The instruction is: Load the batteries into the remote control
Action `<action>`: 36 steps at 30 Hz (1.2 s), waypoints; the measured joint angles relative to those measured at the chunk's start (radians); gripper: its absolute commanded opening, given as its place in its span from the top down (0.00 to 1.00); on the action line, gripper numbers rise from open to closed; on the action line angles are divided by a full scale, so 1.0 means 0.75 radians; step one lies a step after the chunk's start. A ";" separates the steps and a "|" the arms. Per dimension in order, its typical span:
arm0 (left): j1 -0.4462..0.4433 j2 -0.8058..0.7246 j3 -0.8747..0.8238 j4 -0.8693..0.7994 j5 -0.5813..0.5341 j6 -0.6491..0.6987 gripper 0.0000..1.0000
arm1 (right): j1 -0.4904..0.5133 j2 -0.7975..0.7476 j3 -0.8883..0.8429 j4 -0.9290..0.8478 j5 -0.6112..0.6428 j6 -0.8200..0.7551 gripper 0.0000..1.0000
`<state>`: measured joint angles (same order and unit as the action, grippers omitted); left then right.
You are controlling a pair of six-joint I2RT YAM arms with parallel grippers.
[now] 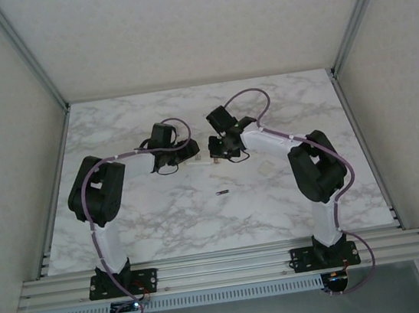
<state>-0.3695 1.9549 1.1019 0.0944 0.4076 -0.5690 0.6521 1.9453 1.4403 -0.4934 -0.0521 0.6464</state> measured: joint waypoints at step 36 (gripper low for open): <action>0.000 -0.003 0.000 -0.004 0.005 0.001 0.37 | -0.035 0.160 -0.007 0.097 -0.061 0.036 0.86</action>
<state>-0.3695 1.9530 1.1019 0.0917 0.4114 -0.5686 0.6262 2.0651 1.4353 -0.4210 -0.0978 0.6735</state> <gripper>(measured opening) 0.633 0.191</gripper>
